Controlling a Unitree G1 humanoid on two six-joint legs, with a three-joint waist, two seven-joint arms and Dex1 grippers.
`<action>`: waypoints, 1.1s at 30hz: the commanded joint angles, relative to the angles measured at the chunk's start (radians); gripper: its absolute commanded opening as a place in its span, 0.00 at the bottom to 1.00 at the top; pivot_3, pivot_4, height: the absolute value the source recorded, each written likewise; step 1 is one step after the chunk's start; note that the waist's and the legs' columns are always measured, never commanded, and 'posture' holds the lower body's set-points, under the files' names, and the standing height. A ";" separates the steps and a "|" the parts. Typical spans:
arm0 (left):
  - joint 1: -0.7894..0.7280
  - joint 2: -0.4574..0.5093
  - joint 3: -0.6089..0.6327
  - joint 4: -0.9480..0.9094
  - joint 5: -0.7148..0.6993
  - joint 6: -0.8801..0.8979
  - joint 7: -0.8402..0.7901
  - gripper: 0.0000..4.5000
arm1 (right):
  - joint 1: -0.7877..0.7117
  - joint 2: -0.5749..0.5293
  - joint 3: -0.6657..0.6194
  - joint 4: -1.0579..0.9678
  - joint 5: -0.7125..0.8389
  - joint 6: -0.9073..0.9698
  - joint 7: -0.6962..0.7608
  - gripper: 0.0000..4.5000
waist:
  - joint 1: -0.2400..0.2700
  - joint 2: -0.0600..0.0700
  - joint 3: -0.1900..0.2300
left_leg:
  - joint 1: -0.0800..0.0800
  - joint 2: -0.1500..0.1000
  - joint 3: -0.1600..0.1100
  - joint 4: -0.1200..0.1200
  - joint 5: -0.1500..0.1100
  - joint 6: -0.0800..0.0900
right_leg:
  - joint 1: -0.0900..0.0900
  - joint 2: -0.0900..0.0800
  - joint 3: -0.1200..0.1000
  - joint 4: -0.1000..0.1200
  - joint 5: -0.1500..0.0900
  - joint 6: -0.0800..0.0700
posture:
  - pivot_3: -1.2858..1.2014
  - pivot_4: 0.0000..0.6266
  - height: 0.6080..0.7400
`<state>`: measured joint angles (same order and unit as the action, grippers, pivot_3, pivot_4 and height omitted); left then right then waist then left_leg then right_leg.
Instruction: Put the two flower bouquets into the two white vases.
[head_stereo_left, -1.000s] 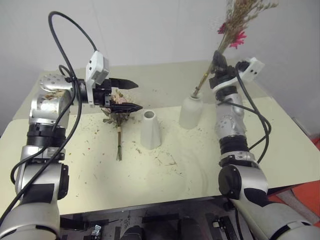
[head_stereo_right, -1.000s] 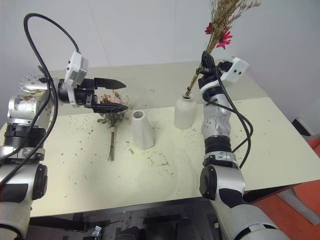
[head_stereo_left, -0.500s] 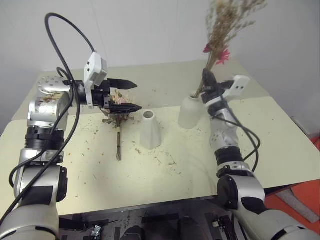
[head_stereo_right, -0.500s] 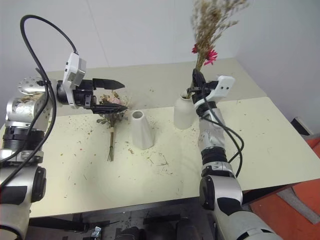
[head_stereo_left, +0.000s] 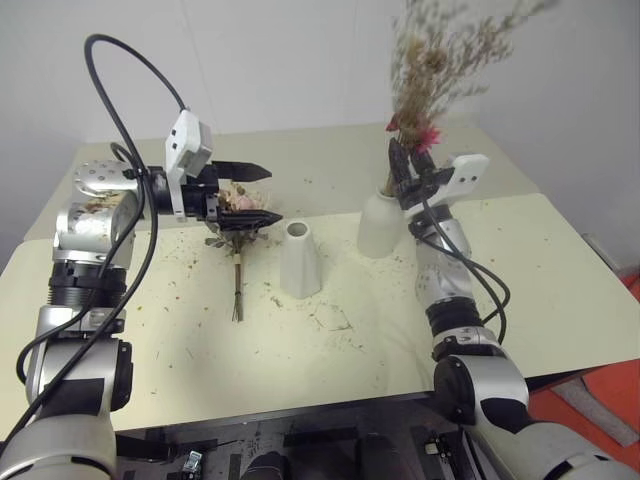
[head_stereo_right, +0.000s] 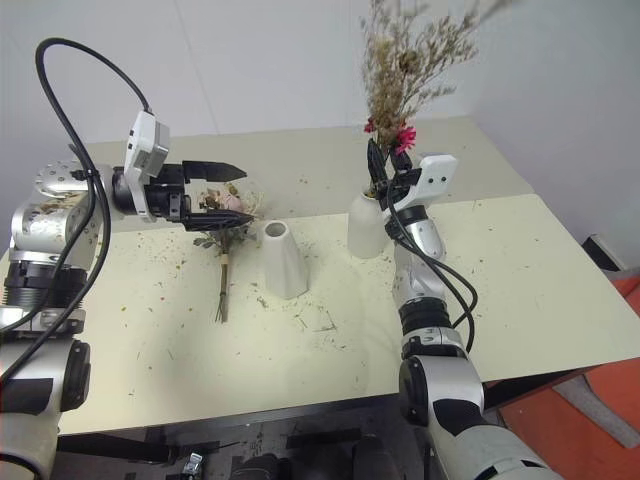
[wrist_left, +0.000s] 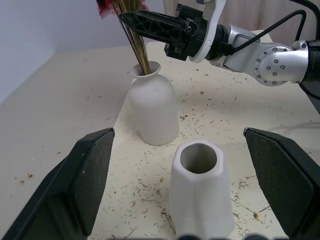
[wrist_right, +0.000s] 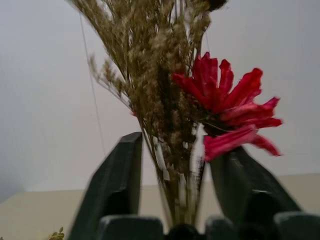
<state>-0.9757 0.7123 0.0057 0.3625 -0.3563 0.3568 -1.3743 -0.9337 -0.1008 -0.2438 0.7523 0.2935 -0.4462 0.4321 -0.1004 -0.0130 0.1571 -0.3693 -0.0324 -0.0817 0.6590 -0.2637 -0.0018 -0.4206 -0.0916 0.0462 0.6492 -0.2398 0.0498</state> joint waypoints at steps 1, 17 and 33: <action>-0.005 0.013 0.034 -0.034 -0.022 -0.001 0.012 1.00 | 0.023 -0.007 0.031 -0.105 -0.044 0.009 -0.047 0.79 | 0.000 0.000 0.000 | 0.000 0.000 0.000 0.000 0.000 0.000 | 0.000 0.000 0.000 0.000 0.000 0.000 | 0.52 0.24 1.00; 0.079 0.043 0.092 -0.093 -0.057 0.049 0.070 1.00 | 0.421 -0.227 0.203 -0.699 -0.263 0.319 -0.041 0.99 | 0.005 0.000 -0.001 | 0.000 0.000 0.000 0.001 0.000 0.000 | 0.001 0.000 0.000 0.000 0.000 0.000 | 0.52 0.24 1.00; 0.198 0.074 0.163 -0.208 -0.119 0.129 0.170 1.00 | 0.397 -0.364 0.197 -0.823 -0.235 0.568 0.038 0.99 | 0.024 0.000 -0.001 | 0.001 0.001 0.002 0.001 0.000 0.000 | 0.002 0.001 0.000 -0.001 0.000 0.000 | 0.52 0.24 1.00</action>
<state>-0.7820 0.7605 0.1205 0.1971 -0.4449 0.4692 -1.2216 -0.5347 -0.4473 -0.0314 -0.0067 0.0529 0.1083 0.4607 -0.0765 -0.0130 0.1565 -0.3688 -0.0319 -0.0795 0.6597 -0.2640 -0.0013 -0.4192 -0.0912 0.0459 0.6481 -0.2397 0.0497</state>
